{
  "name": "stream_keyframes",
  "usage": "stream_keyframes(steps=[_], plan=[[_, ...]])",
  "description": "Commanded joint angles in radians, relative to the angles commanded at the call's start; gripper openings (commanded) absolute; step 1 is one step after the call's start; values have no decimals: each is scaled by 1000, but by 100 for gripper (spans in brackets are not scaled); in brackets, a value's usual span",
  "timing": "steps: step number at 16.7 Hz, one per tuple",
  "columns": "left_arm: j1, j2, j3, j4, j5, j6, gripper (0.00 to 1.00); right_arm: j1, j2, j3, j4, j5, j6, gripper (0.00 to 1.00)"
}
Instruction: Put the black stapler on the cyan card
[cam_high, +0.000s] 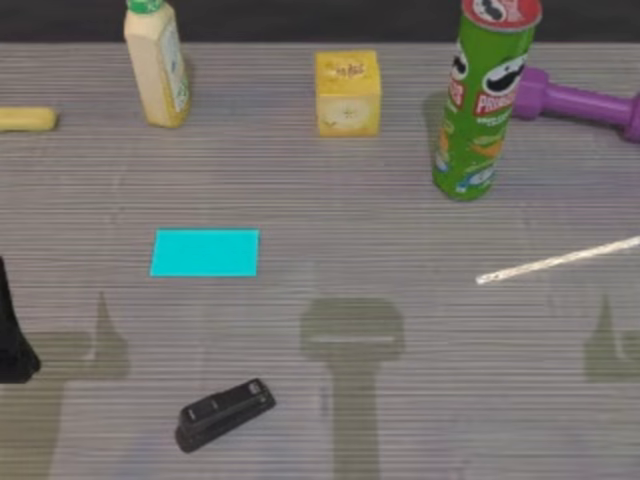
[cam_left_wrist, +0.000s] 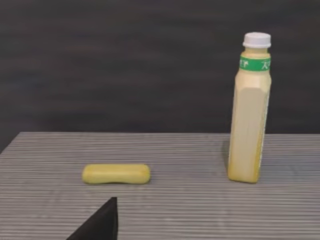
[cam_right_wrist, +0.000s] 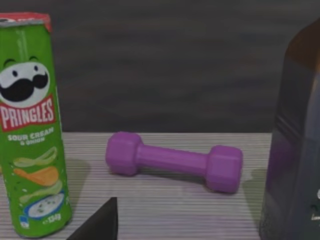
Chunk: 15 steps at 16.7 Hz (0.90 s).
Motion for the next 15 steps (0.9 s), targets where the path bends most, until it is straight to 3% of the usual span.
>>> stream_keyframes(steps=[6,15], plan=[[-57,107,98,-87,2,29,100,0,0,0,0,0,0,100],[-354,876,618,-583,-4,192,100,0,0,0,0,0,0,100]])
